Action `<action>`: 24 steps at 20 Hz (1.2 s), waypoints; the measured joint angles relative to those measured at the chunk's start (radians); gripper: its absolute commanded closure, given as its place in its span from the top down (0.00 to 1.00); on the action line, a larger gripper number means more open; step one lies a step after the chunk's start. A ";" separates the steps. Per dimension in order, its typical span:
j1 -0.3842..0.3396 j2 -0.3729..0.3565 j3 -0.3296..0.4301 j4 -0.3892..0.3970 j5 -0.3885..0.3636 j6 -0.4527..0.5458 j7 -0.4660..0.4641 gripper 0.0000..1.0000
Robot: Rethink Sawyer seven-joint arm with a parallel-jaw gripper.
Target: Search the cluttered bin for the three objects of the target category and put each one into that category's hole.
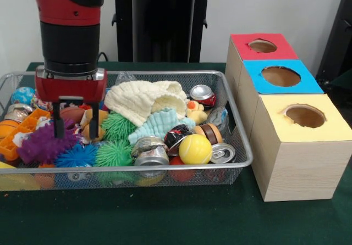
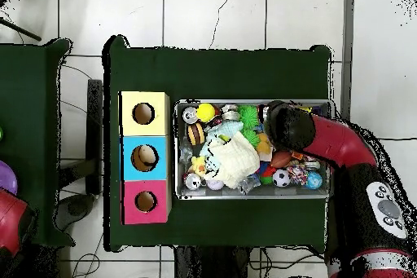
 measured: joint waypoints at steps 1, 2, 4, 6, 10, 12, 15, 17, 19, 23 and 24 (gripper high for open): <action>0.000 -0.004 -0.001 0.006 0.000 -0.001 0.000 1.00; 0.000 -0.015 -0.004 0.020 0.000 -0.003 0.000 1.00; -0.002 -0.032 -0.008 0.043 0.000 -0.004 0.000 1.00; -0.006 -0.059 -0.012 0.075 0.000 -0.004 0.000 1.00; -0.016 -0.120 -0.021 0.138 0.000 -0.004 0.000 1.00; -0.018 -0.155 -0.030 0.171 0.000 -0.004 0.000 1.00; -0.018 -0.212 -0.046 0.225 0.000 -0.005 0.000 1.00; -0.018 -0.259 -0.062 0.279 -0.004 -0.026 0.000 1.00; -0.017 -0.270 -0.068 0.294 -0.008 -0.038 0.000 1.00; -0.017 -0.295 -0.088 0.346 -0.030 -0.103 0.000 1.00; -0.016 -0.300 -0.094 0.363 -0.042 -0.133 0.000 1.00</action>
